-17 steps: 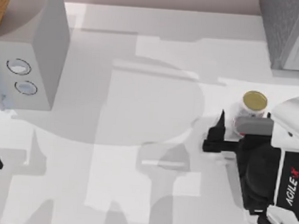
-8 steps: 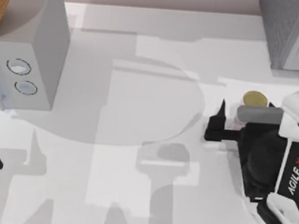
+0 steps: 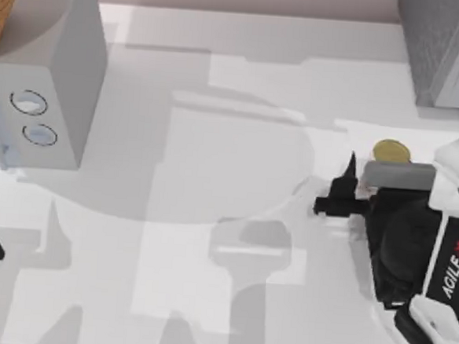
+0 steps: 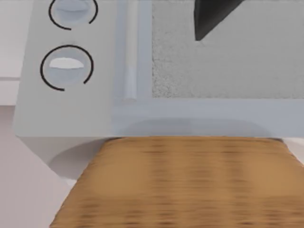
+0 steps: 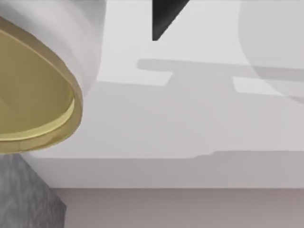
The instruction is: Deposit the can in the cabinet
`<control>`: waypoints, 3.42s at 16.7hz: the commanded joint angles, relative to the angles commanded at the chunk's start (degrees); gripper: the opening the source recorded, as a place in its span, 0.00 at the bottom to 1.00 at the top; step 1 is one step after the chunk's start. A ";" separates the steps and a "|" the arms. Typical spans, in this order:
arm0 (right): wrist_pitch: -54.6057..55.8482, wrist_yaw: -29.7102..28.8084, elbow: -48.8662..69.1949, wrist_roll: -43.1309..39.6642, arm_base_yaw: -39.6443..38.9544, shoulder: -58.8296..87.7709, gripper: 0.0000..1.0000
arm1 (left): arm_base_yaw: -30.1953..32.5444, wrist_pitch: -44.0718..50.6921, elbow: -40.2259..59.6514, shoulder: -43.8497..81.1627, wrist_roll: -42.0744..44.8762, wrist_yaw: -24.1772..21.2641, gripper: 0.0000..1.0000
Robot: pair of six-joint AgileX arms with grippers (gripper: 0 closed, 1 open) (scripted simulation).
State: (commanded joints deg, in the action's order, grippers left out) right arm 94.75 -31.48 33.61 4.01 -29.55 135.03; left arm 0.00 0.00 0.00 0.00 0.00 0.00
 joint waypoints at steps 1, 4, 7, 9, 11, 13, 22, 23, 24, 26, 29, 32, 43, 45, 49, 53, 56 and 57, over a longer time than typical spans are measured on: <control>0.00 0.00 0.00 0.00 0.00 0.00 0.47 | 0.00 0.00 0.00 0.00 0.00 0.00 1.00; 0.00 0.00 0.00 0.00 0.00 0.00 0.25 | 0.00 0.00 0.00 0.00 0.00 0.00 1.00; 0.00 0.00 0.00 0.00 0.00 0.00 0.02 | 0.00 0.00 0.00 0.00 0.00 0.00 1.00; 0.00 0.00 0.00 0.00 0.00 0.00 0.00 | 0.00 0.00 0.00 0.00 0.00 0.00 1.00; 0.00 0.00 0.00 0.00 0.00 0.00 0.00 | 0.00 0.00 0.00 0.00 0.00 0.00 1.00; 0.00 0.00 0.00 0.00 0.00 0.00 0.00 | 0.00 0.00 0.00 0.00 0.00 0.00 1.00; -6.03 0.35 -0.06 0.12 0.04 -6.16 0.00 | 0.00 0.00 0.00 0.00 0.00 0.00 1.00; -7.50 0.35 -0.01 0.15 0.02 -7.50 0.00 | 0.00 0.00 0.00 0.00 0.00 0.00 1.00; -8.93 0.36 0.03 0.17 0.03 -8.83 0.00 | 0.00 0.00 0.00 0.00 0.00 0.00 1.00; -11.78 0.40 0.13 0.22 0.02 -11.60 0.00 | 0.00 0.00 0.00 0.00 0.00 0.00 1.00; -15.99 0.44 0.36 0.28 0.02 -15.82 0.00 | 0.00 0.00 0.00 0.00 0.00 0.00 1.00; -20.26 0.44 0.54 0.24 0.04 -19.99 0.00 | 0.00 0.00 0.00 0.00 0.00 0.00 1.00; -36.11 0.50 0.90 0.25 0.14 -34.98 0.00 | 0.00 0.00 0.00 0.00 0.00 0.00 1.00; -39.66 0.54 1.03 0.26 0.09 -38.10 0.00 | 0.00 0.00 0.00 0.00 0.00 0.00 1.00; -42.69 0.51 1.41 0.34 -0.23 -41.04 0.00 | 0.00 0.00 0.00 0.00 0.00 0.00 1.00; -42.57 0.53 1.21 0.44 -0.10 -40.84 0.00 | 0.00 0.00 0.00 0.00 0.00 0.00 1.00; -43.65 1.28 0.69 0.60 1.06 -43.67 0.00 | 0.00 0.00 0.00 0.00 0.00 0.00 1.00; -44.60 1.88 0.10 0.59 1.76 -45.86 0.00 | 0.00 0.00 0.00 0.00 0.00 0.00 1.00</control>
State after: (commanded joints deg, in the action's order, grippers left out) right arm 50.16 -29.60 33.71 4.60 -27.78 89.17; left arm 0.00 0.00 0.00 0.00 0.00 0.00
